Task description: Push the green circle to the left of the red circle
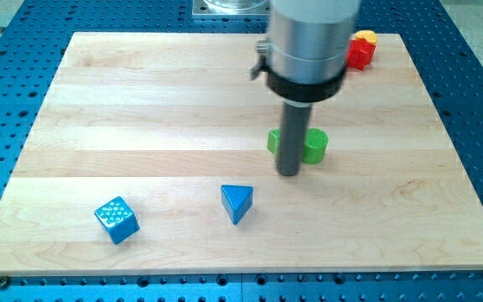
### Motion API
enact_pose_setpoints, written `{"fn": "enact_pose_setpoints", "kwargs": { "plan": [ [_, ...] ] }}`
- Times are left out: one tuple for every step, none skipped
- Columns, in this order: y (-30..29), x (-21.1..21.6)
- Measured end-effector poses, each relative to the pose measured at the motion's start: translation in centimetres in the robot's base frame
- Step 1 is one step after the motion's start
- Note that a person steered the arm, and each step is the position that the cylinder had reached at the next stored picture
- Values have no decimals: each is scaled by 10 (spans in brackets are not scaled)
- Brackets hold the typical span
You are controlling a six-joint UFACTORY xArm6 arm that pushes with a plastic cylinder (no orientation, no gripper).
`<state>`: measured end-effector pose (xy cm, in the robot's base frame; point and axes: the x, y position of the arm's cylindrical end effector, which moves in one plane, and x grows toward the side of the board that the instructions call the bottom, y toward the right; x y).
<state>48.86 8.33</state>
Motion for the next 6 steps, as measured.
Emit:
{"fn": "enact_pose_setpoints", "kwargs": {
  "plan": [
    [14,-26],
    [26,-71],
    [31,-23],
    [38,13],
    [84,-52],
    [87,-148]
  ]
}}
